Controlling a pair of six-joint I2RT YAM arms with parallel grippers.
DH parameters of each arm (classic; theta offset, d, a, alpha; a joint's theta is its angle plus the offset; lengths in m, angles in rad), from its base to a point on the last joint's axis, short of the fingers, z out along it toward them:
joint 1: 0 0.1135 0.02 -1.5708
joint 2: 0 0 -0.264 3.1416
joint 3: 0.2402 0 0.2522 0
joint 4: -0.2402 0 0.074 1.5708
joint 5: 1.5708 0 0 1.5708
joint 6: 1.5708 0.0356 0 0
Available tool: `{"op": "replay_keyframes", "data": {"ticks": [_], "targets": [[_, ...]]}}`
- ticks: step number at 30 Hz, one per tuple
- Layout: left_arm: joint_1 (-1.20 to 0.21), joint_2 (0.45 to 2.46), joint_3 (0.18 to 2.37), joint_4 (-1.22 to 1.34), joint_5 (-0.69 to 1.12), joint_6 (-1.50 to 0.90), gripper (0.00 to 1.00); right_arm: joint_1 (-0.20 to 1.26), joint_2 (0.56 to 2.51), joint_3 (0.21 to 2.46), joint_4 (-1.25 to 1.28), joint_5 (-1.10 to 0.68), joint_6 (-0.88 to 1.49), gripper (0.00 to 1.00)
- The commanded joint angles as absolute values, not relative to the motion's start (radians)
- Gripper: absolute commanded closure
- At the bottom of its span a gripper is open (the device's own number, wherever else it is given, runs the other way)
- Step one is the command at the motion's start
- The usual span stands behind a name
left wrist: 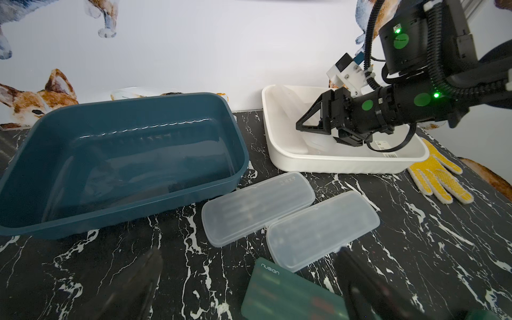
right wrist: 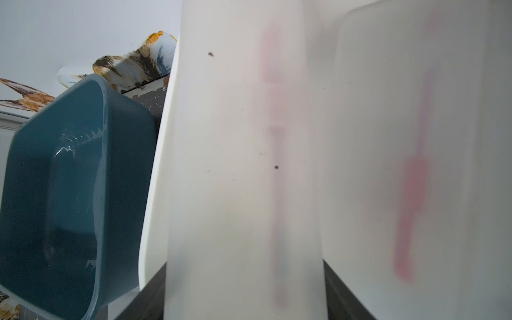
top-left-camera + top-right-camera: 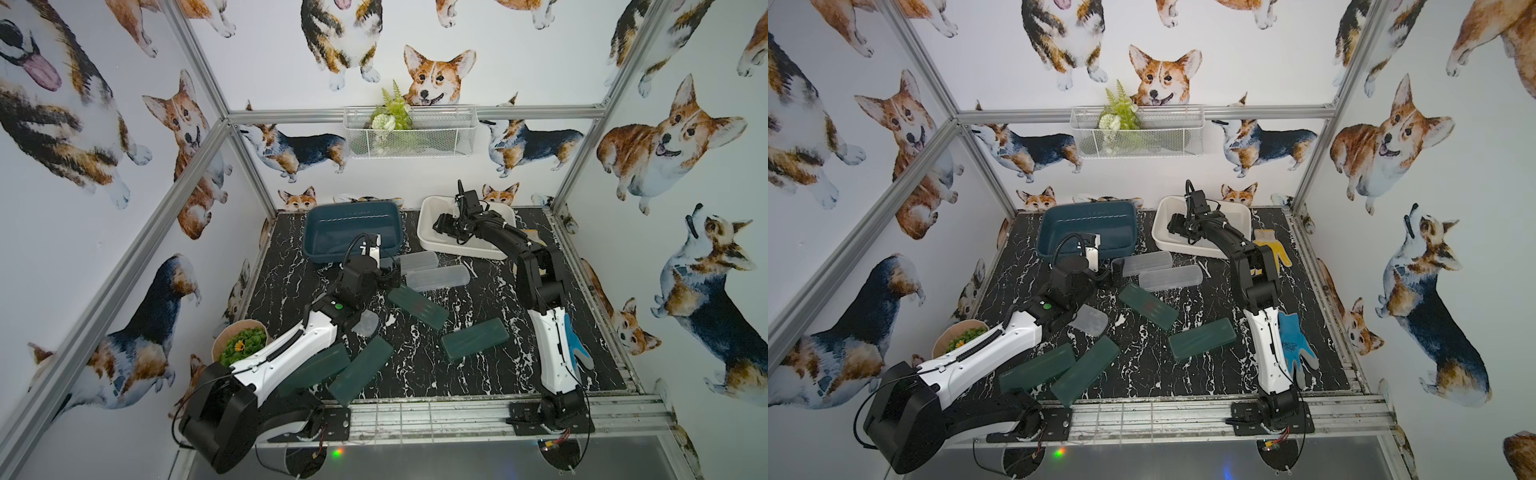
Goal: Place the pencil cases by color into the storage box
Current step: Place the pencil case at the storage box.
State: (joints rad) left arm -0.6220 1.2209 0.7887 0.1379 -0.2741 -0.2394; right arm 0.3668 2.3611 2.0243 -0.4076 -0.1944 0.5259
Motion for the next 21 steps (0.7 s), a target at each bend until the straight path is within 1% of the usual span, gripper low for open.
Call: {"op": "replay_keyframes", "data": {"ticks": [1, 7, 13, 14, 15, 16, 21], "targets": [[-0.623, 1.215, 0.783, 0.171, -0.275, -0.242, 0.00, 0.376, 2.384, 2.054, -0.411, -0.205, 0.550, 0.52], [-0.623, 1.215, 0.784, 0.172, -0.278, -0.240, 0.00, 0.381, 2.413, 2.091, -0.423, -0.207, 0.555, 0.48], [-0.623, 1.218, 0.779, 0.176, -0.282, -0.240, 0.00, 0.388, 2.438, 2.117, -0.431, -0.212, 0.557, 0.38], [-0.622, 1.216, 0.778, 0.177, -0.285, -0.241, 0.00, 0.389, 2.442, 2.118, -0.430, -0.213, 0.557, 0.38], [-0.623, 1.215, 0.775, 0.177, -0.287, -0.241, 0.00, 0.390, 2.444, 2.120, -0.430, -0.215, 0.557, 0.33], [-0.623, 1.214, 0.773, 0.177, -0.288, -0.241, 0.00, 0.391, 2.448, 2.122, -0.430, -0.217, 0.557, 0.31], [-0.623, 1.201, 0.765, 0.174, -0.303, -0.247, 0.00, 0.393, 2.455, 2.129, -0.429, -0.221, 0.555, 0.25]]}}
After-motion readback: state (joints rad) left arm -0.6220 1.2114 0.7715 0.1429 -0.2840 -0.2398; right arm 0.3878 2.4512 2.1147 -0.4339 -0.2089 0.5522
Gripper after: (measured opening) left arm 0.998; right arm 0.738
